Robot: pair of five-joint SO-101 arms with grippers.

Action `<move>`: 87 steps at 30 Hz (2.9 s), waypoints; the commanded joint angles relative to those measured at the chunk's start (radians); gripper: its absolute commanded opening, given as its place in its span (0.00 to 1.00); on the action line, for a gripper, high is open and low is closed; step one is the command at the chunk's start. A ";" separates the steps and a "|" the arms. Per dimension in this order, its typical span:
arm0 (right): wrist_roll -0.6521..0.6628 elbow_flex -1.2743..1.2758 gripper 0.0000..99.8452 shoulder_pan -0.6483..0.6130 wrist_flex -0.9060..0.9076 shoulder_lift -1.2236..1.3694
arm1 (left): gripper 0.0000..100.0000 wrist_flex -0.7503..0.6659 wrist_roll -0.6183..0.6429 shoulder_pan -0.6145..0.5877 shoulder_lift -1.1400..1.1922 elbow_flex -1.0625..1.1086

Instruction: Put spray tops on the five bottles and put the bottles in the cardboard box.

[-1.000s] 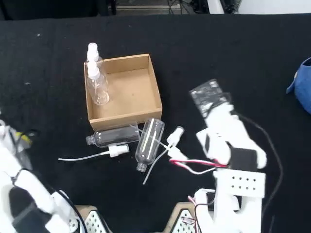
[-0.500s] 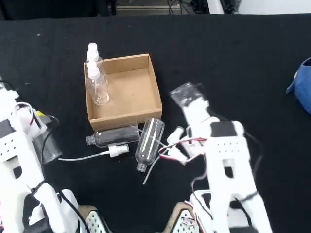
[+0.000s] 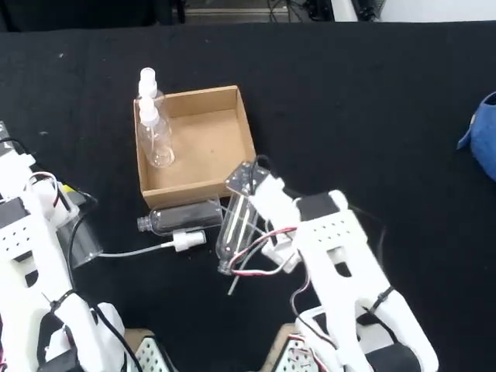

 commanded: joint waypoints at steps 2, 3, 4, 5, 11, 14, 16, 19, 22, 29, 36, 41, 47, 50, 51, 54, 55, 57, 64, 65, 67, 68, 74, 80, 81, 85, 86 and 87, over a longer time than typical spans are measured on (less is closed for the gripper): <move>0.006 0.128 0.14 -0.011 -0.189 0.004 | 0.03 -0.017 0.011 0.002 -0.034 -0.013; 0.006 0.148 0.14 -0.011 -0.213 0.004 | 0.03 -0.017 0.011 0.002 -0.034 -0.013; 0.006 0.168 0.14 -0.011 -0.235 0.004 | 0.03 -0.017 0.011 0.002 -0.034 -0.013; 0.006 0.183 0.14 -0.011 -0.253 0.005 | 0.03 -0.017 0.009 0.002 -0.034 -0.013; 0.008 0.248 0.13 -0.011 -0.305 0.005 | 0.03 -0.017 0.009 0.001 -0.035 -0.008; 0.035 0.246 0.00 0.006 -0.298 -0.002 | 0.03 -0.017 0.009 0.001 -0.035 -0.008; 0.140 0.229 0.02 0.072 -0.258 -0.002 | 0.03 -0.015 0.009 0.001 -0.038 -0.008; 0.298 0.127 0.01 0.230 -0.118 -0.002 | 0.03 -0.015 0.011 0.005 -0.084 0.008; 0.440 -0.044 0.01 0.390 0.074 -0.002 | 0.03 -0.020 0.011 0.013 -0.181 0.047; 0.658 -0.331 0.01 0.666 0.262 0.004 | 0.03 -0.025 0.011 0.044 -0.393 0.139; 0.747 -0.380 0.01 0.855 0.270 0.005 | 0.03 -0.026 0.011 0.079 -0.431 0.168; 0.787 -0.441 0.01 0.971 0.262 0.005 | 0.03 -0.026 0.011 0.076 -0.433 0.170; 0.413 -0.346 0.01 0.982 0.072 0.025 | 0.03 -0.025 0.011 0.076 -0.434 0.170; 0.029 -0.271 0.01 0.961 -0.089 0.102 | 0.03 -0.023 0.011 0.076 -0.434 0.170; -0.098 -0.255 0.01 0.961 -0.130 0.136 | 0.03 -0.021 0.011 0.076 -0.434 0.170; -0.448 -0.239 0.02 0.950 -0.186 0.240 | 0.03 -0.025 0.011 0.074 -0.434 0.186; -0.525 -0.249 0.05 0.931 -0.186 0.266 | 0.03 -0.025 0.011 0.074 -0.434 0.189; -0.592 -0.289 0.14 0.887 -0.161 0.315 | 0.03 -0.025 0.011 0.074 -0.434 0.193; -0.466 -0.487 0.32 0.779 0.051 0.381 | 0.03 -0.025 0.011 0.074 -0.434 0.194; -0.397 -0.518 0.31 0.783 0.075 0.381 | 0.03 -0.025 0.011 0.074 -0.434 0.194; -0.193 -0.572 0.30 0.798 0.120 0.387 | 0.03 -0.025 0.011 0.074 -0.434 0.194; -0.060 -0.588 0.29 0.812 0.130 0.389 | 0.03 -0.025 0.011 0.074 -0.434 0.194; 0.671 -0.593 0.25 0.905 0.141 0.390 | 0.03 -0.025 0.011 0.074 -0.434 0.194; 1.125 -0.576 0.25 0.919 0.143 0.390 | 0.03 -0.025 0.011 0.074 -0.434 0.194; 1.191 -0.575 0.25 0.919 0.143 0.390 | 0.03 -0.025 0.011 0.074 -0.434 0.194; 1.501 -0.509 0.25 0.933 0.087 0.390 | 0.03 -0.025 0.011 0.074 -0.434 0.194; 1.590 -0.479 0.25 0.945 0.060 0.390 | 0.03 -0.025 0.011 0.074 -0.434 0.194; 1.682 -0.453 0.25 0.957 0.028 0.390 | 0.03 -0.025 0.011 0.074 -0.434 0.194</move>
